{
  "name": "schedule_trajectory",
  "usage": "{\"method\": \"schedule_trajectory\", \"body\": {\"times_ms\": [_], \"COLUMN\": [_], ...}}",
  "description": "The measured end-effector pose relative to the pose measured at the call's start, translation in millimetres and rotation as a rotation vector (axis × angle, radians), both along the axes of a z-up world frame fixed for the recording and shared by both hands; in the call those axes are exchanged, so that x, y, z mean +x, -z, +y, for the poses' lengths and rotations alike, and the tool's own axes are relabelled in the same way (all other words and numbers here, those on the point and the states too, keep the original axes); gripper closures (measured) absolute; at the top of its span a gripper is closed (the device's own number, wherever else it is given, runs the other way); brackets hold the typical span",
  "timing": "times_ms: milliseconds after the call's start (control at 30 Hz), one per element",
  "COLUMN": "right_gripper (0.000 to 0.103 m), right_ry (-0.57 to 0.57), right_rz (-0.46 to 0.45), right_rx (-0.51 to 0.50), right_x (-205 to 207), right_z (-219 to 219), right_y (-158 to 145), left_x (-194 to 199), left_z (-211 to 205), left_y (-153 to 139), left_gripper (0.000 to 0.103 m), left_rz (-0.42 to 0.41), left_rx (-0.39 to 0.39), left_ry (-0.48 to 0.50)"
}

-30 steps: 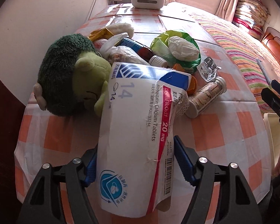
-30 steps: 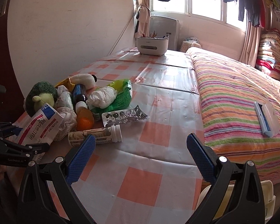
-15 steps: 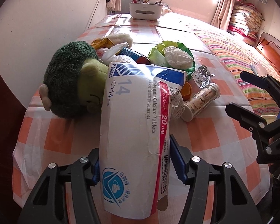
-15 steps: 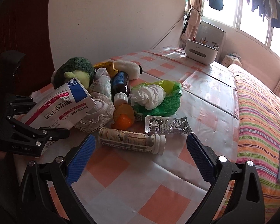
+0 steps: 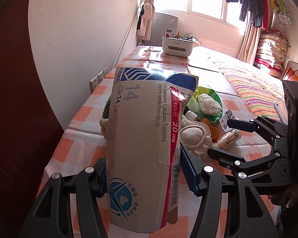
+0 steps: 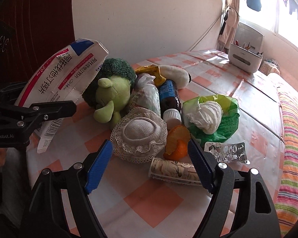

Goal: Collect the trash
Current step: 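Lift the medicine box with the left tool while the right tool grasps the lace doily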

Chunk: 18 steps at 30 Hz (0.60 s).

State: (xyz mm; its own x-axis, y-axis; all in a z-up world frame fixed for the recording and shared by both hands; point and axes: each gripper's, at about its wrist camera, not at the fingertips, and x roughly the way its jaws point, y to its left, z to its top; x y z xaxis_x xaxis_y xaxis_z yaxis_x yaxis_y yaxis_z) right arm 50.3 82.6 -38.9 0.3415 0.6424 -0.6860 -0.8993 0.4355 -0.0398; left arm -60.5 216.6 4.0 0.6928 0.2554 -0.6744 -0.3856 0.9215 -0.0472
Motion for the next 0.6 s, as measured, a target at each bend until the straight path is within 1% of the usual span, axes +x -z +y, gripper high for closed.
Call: {"method": "schedule_trajectory", "body": {"times_ms": [200, 433, 467, 500, 533, 600], "right_gripper": [0.025, 0.025, 0.027, 0.036, 0.044, 0.046], "right_ry": [-0.016, -0.011, -0.006, 0.012, 0.019, 0.021], "right_rz": [-0.023, -0.009, -0.012, -0.027, -0.022, 0.013], "right_rx": [-0.046, -0.119, -0.125, -0.136, -0.14, -0.113], "right_x": [-4, 0, 0, 0, 1, 5], "right_z": [33, 55, 56, 57, 57, 54], "right_y": [7, 28, 31, 32, 33, 32], "left_x": [-17, -21, -21, -21, -21, -20], "left_z": [23, 28, 28, 29, 29, 28], "left_y": [-7, -8, -8, -7, -7, -6], "left_gripper": [0.045, 0.045, 0.045, 0.045, 0.045, 0.045], "left_rz": [-0.04, -0.051, -0.052, -0.051, -0.051, -0.048], "left_rx": [-0.028, -0.047, -0.05, -0.051, -0.052, -0.055], "left_ry": [-0.065, -0.074, -0.074, -0.074, -0.075, -0.073]}}
